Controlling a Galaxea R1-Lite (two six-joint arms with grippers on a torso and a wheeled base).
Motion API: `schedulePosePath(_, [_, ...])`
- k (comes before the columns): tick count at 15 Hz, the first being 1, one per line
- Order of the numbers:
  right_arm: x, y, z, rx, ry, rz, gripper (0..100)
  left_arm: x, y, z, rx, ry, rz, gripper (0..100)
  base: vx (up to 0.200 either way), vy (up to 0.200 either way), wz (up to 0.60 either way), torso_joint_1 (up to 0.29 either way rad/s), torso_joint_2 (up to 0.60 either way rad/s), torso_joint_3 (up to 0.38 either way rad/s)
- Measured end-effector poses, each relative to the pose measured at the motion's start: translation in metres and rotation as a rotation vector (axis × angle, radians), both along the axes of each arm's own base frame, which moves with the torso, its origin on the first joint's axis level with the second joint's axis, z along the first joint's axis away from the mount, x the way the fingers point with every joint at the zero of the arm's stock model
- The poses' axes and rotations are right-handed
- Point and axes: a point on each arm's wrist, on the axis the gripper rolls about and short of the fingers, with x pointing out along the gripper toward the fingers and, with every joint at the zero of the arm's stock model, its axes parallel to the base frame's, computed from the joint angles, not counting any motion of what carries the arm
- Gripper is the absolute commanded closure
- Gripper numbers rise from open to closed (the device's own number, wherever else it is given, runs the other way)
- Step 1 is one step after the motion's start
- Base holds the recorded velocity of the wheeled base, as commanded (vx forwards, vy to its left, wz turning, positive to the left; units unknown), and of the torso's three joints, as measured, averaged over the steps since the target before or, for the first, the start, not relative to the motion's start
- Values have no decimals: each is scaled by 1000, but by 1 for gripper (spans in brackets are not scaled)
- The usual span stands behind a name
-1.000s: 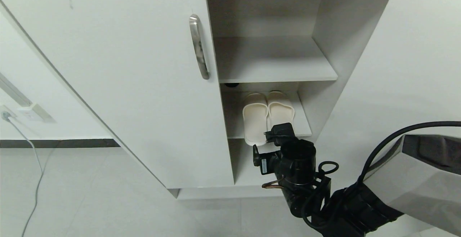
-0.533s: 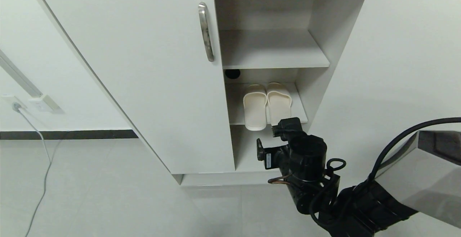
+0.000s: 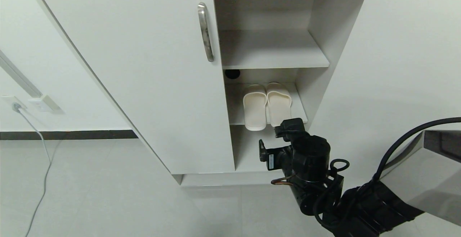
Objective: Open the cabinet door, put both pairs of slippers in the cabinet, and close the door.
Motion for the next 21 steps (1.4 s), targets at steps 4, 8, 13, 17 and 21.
schedulePosePath(4, [-3,0,-2,-6,6,7,0,0,0,0,3,0,0,100,0,0,0,0,0,0])
schedulePosePath(8, [-6,-2,-6,-22,18,12,0,0,0,0,3,0,-2,100,0,0,0,3,3,117])
schedulePosePath(13, [-8,-3,-8,-30,27,14,0,0,0,0,3,0,-1,100,0,0,0,1,0,199])
schedulePosePath(17, [-8,-5,-9,-31,29,15,0,0,0,0,-1,0,0,100,0,0,0,2,2,205])
schedulePosePath(21, [-8,-5,-9,-21,32,15,0,0,0,0,-1,0,0,100,0,0,0,2,1,150])
